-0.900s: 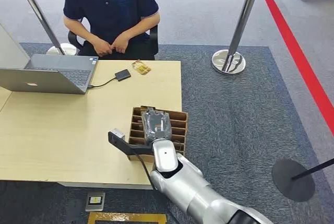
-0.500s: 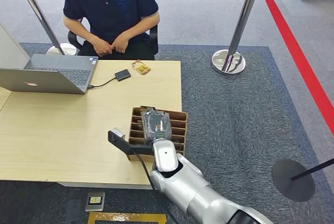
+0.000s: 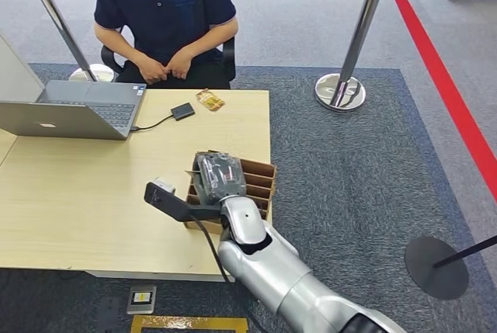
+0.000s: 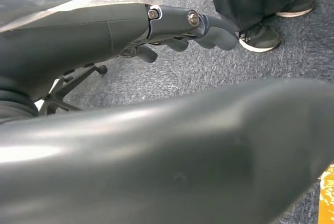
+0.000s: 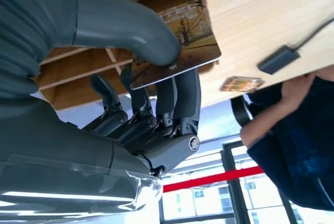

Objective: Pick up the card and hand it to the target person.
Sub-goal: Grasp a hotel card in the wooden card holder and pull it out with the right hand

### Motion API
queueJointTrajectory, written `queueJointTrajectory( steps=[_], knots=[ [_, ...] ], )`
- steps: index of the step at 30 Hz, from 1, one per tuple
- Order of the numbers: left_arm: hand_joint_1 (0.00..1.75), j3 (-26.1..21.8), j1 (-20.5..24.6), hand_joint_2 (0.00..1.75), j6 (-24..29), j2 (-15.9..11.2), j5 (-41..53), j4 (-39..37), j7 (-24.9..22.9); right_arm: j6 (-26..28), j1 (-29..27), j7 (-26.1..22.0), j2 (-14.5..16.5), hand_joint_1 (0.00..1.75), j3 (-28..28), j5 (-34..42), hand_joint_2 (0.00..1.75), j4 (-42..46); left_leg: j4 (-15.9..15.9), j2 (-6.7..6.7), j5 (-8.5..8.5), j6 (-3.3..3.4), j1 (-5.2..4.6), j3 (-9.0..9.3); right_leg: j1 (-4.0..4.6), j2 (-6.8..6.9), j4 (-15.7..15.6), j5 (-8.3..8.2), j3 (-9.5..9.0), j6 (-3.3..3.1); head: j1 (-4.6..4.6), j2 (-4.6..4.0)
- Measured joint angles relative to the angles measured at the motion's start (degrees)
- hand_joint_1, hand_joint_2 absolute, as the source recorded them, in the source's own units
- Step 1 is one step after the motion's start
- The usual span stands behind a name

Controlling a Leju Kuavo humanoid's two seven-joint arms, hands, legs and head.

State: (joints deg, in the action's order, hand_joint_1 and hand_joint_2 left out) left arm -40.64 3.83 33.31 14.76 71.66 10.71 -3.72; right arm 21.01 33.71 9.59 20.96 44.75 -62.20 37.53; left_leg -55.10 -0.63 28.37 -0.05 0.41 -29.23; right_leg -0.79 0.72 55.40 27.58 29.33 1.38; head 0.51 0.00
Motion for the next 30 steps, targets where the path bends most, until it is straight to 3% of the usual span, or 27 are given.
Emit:
queueJointTrajectory(
  steps=[16,20,26,30],
  knots=[
    [0.0,-0.2,-0.4,0.0,0.1,0.0,0.0,-0.2,0.3,-0.8,-1.0,-1.8,0.0,1.54,-1.6,0.2,1.75,6.5,0.0,0.0,0.0,0.0,0.0,-0.02,0.0,0.0,0.0,0.0,0.03,0.0,0.01,0.0],
    [0.0,-0.2,-0.5,0.0,0.1,0.0,0.1,-0.2,0.2,0.5,-0.4,-1.2,-0.2,1.7,-2.5,-1.7,1.75,7.0,0.0,0.0,0.0,0.0,0.0,-0.02,0.0,0.0,0.0,0.0,0.03,0.0,-0.01,0.0],
    [0.0,-0.2,-0.5,0.0,0.0,-0.1,1.4,-0.3,0.8,9.2,2.4,2.7,-1.3,1.75,-3.3,-12.4,1.75,6.0,0.0,0.0,0.0,0.0,0.0,-0.02,0.0,0.0,0.0,0.0,0.02,0.0,0.0,0.0],
    [0.0,-0.1,-0.5,0.0,-0.1,-0.1,2.0,-0.3,1.0,12.6,4.6,3.1,-1.8,1.75,-4.3,-15.6,1.75,4.1,0.0,0.0,0.0,0.0,0.0,-0.02,0.0,0.0,0.0,0.0,0.02,0.0,0.0,0.0]
  ],
)
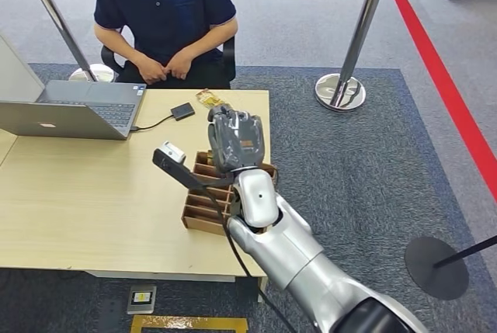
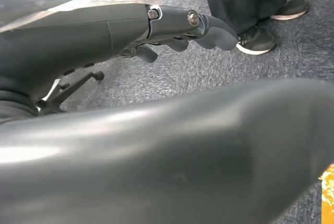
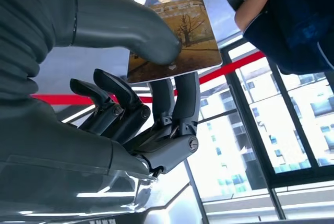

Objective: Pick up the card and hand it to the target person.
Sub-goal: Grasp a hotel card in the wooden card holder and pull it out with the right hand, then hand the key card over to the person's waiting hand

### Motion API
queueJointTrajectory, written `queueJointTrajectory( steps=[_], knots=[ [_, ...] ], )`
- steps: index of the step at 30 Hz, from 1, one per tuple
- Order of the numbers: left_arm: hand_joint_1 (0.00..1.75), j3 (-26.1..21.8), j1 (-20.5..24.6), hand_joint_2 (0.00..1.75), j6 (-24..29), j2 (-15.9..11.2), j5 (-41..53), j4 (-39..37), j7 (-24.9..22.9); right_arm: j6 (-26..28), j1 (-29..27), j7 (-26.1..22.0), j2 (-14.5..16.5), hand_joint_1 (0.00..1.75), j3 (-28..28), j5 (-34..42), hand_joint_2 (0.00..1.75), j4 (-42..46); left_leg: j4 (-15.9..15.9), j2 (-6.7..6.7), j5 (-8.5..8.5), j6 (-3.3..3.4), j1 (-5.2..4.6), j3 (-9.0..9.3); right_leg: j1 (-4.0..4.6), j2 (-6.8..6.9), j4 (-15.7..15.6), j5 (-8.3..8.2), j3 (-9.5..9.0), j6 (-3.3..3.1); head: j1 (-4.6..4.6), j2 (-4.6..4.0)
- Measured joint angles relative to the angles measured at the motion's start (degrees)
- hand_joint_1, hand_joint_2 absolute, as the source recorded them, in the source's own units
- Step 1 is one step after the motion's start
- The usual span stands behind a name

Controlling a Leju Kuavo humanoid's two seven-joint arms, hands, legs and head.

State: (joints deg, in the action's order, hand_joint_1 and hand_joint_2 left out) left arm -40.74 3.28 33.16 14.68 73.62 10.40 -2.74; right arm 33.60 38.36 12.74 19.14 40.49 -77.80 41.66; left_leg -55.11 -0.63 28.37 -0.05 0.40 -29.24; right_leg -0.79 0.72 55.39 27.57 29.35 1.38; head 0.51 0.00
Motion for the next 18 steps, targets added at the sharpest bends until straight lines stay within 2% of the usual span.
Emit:
queueJointTrajectory(
  steps=[6,12,18],
  knots=[
    [0.0,0.4,0.0,0.0,-0.4,-0.1,1.5,0.0,0.0,5.9,1.1,-1.0,-0.6,1.73,-2.6,-3.9,1.75,-1.9,0.0,0.0,0.0,0.0,0.0,-0.01,0.0,0.0,0.0,0.0,0.01,0.0,-0.01,0.0],
    [0.0,0.8,0.0,0.0,-0.3,-0.1,2.1,0.0,-0.1,6.2,0.9,-4.8,-1.0,1.69,-6.5,-5.9,1.75,-1.4,0.0,0.0,0.0,0.0,0.0,-0.02,0.0,0.0,0.0,0.0,0.02,0.0,0.0,0.0],
    [0.0,0.8,0.0,0.0,0.0,-0.1,1.8,-0.1,-0.2,6.2,0.6,-7.5,0.0,1.7,-10.3,-5.3,1.75,-2.0,0.0,-0.01,0.0,0.0,0.0,-0.02,0.0,0.0,0.0,0.0,0.02,0.0,0.0,0.0]
  ],
)
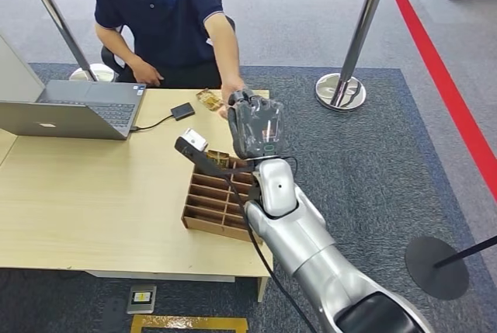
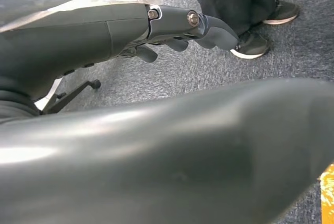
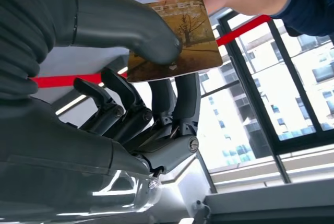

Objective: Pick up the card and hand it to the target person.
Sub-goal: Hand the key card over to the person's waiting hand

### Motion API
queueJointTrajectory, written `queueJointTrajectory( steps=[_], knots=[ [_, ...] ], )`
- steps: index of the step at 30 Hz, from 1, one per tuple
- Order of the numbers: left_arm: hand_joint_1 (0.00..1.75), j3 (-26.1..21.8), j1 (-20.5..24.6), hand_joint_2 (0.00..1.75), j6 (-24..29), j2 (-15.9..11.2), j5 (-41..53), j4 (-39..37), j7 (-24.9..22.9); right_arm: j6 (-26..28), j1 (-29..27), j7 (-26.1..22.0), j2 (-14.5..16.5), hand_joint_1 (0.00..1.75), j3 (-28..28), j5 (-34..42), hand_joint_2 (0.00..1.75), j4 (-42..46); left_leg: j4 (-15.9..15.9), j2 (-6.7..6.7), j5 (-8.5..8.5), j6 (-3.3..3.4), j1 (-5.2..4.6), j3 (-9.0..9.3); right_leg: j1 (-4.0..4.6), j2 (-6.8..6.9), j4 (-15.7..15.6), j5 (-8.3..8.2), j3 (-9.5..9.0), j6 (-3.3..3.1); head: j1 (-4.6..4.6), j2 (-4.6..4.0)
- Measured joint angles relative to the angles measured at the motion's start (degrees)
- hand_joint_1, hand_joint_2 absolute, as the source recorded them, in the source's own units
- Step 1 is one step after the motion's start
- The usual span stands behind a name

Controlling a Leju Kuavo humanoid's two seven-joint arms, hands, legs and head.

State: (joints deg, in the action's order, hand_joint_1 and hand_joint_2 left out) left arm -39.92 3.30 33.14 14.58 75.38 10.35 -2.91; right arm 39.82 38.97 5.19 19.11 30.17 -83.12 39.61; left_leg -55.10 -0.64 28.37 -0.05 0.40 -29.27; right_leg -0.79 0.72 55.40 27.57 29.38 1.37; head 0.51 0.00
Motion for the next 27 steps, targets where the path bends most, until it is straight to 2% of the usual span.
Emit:
queueJointTrajectory(
  steps=[10,12,13,16,17,20,27],
  knots=[
    [0.0,0.0,0.0,0.0,0.3,0.0,-0.8,0.0,-0.5,0.0,0.0,1.2,1.1,1.56,-0.5,3.2,1.75,-2.6,0.0,0.0,0.0,0.0,0.0,-0.04,0.0,0.0,0.0,0.0,0.02,0.0,0.01,0.0],
    [0.0,-0.1,0.0,0.0,0.3,0.0,-0.8,0.0,-0.5,0.0,0.0,1.8,1.2,1.45,-0.4,3.4,1.75,-3.3,0.0,0.0,0.0,0.0,0.0,-0.04,0.0,0.0,0.0,0.0,0.02,0.0,0.01,0.0],
    [0.0,-0.1,0.0,0.0,0.3,0.0,-0.8,0.0,-0.5,0.0,0.1,1.9,1.2,1.24,-0.4,3.4,1.75,-3.6,0.0,0.0,0.0,0.0,0.0,-0.04,0.0,0.0,0.0,0.0,0.02,0.0,0.01,0.0],
    [0.0,-0.1,0.0,0.0,0.3,0.0,-0.9,-0.1,-0.5,0.0,0.1,2.4,1.2,0.23,-0.3,3.4,1.75,-4.5,0.0,0.0,0.0,0.0,0.0,-0.05,0.0,0.0,0.0,0.0,0.03,0.0,0.01,0.0],
    [0.0,-0.1,0.0,0.0,0.3,0.0,-0.9,-0.1,-0.5,0.0,0.2,2.7,1.2,0.05,-0.1,3.6,1.31,-4.9,0.0,0.0,0.0,0.0,0.0,-0.06,0.0,0.0,0.0,0.0,0.04,0.0,0.01,0.0],
    [0.0,-0.1,0.0,0.0,0.3,0.0,-1.1,-0.1,-0.5,0.0,0.5,4.2,1.3,0.0,0.8,4.3,0.0,-6.6,0.0,0.0,0.0,0.0,0.0,-0.08,0.0,0.0,0.0,0.0,0.07,0.0,0.0,0.0],
    [0.0,-0.1,0.0,0.0,0.3,0.0,-1.1,-0.1,-0.5,0.0,0.9,6.1,1.4,0.0,2.7,5.2,0.0,-9.1,0.0,0.0,0.0,0.0,0.0,-0.12,0.0,0.0,0.0,0.0,0.1,0.0,0.0,0.0]
  ],
)
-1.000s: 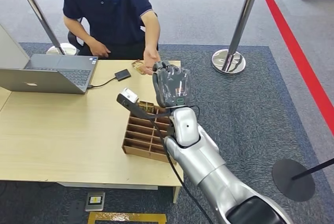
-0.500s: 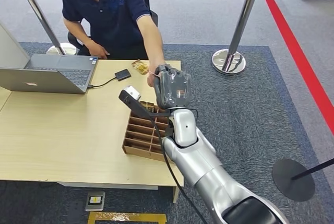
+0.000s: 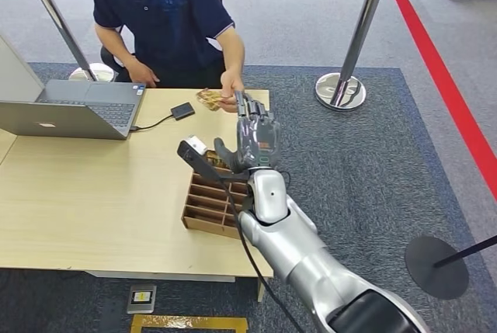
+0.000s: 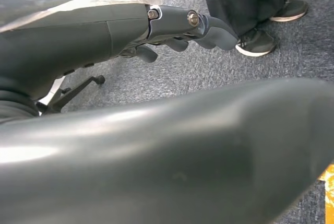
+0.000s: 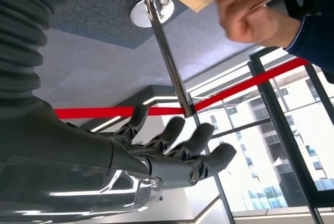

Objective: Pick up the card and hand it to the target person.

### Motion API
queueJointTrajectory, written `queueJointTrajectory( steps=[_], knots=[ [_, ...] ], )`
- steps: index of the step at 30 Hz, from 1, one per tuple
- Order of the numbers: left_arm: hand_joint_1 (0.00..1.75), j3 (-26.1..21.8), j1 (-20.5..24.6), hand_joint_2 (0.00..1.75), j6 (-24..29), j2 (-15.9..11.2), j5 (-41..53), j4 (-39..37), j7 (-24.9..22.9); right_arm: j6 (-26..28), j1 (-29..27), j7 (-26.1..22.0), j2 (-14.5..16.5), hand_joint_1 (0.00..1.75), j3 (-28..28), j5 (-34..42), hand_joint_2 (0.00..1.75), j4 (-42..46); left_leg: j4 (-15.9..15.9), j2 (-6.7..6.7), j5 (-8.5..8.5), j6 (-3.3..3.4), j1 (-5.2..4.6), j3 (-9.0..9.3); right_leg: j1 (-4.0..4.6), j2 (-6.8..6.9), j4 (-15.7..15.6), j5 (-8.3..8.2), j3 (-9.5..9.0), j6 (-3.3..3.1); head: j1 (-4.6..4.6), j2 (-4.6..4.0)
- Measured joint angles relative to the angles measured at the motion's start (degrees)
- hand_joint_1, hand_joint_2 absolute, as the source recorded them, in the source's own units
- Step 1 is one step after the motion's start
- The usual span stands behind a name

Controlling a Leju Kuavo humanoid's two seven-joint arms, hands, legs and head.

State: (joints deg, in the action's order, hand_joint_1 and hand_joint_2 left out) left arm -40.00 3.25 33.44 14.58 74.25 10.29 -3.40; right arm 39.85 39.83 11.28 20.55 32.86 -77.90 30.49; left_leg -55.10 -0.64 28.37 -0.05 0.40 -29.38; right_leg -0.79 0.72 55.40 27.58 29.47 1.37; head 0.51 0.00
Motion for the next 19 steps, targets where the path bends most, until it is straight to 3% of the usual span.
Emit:
queueJointTrajectory(
  steps=[11,19],
  knots=[
    [0.0,0.0,0.0,0.0,0.0,0.0,0.3,0.0,-0.2,0.0,0.6,-0.2,0.0,0.0,0.6,-1.7,0.0,-1.4,0.0,0.0,0.0,0.0,0.0,-0.03,0.0,0.0,0.0,0.0,0.05,0.0,-0.01,0.0],
    [0.0,0.0,-0.1,0.0,-0.1,0.0,0.5,0.0,0.2,0.1,-3.1,0.0,-2.4,0.0,-4.1,-9.2,0.0,7.4,0.0,-0.01,0.0,0.0,0.0,-0.07,-0.01,0.0,0.0,0.0,0.11,0.0,0.0,0.0]
  ],
)
